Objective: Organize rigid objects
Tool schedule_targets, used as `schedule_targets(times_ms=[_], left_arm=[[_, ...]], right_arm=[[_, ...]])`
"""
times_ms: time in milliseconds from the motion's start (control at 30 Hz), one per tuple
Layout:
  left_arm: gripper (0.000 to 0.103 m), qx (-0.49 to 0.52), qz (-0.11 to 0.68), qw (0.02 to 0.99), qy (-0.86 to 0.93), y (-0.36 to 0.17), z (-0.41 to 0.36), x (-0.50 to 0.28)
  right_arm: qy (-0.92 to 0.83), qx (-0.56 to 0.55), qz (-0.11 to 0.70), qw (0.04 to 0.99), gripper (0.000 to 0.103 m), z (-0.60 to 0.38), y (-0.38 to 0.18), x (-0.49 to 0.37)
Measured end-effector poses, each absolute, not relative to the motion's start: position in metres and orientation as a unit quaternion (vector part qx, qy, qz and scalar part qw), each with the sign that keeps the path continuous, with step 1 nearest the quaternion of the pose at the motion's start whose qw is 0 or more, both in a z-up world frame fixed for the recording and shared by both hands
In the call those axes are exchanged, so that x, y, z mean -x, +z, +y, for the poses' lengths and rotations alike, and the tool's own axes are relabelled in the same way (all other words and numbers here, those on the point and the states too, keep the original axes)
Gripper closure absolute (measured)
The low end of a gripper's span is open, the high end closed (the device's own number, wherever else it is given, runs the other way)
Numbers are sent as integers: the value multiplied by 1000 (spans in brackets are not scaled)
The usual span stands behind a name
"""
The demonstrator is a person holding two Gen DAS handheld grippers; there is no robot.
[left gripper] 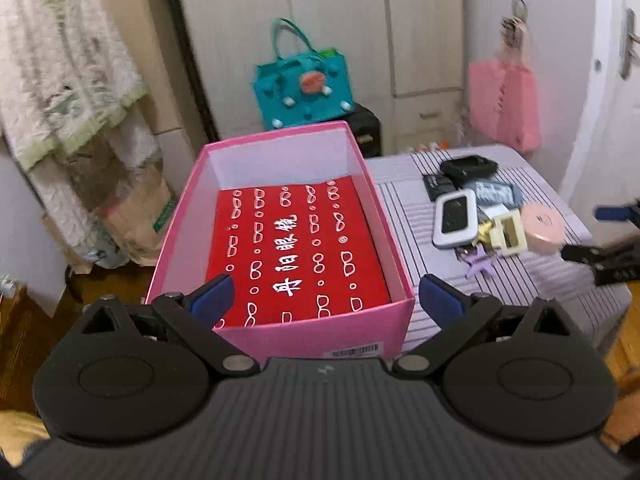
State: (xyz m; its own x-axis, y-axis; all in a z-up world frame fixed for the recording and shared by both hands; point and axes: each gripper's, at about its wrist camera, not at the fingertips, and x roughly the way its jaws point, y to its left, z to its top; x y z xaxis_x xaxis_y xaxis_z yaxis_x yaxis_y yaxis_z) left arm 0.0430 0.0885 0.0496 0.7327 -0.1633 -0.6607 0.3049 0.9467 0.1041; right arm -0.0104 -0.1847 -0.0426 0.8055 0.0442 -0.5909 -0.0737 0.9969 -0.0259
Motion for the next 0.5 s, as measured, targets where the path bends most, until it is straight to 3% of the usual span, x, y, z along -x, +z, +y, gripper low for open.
schedule_targets(times_ms=[233, 500], left_arm=[[18, -96, 379, 912, -120, 58, 116, -94], [18, -107, 379, 918, -45, 61, 161, -170]], right_arm=[[24, 28, 338, 940, 2, -198, -65, -21], [29, -10, 370, 928, 2, -207, -78, -59]])
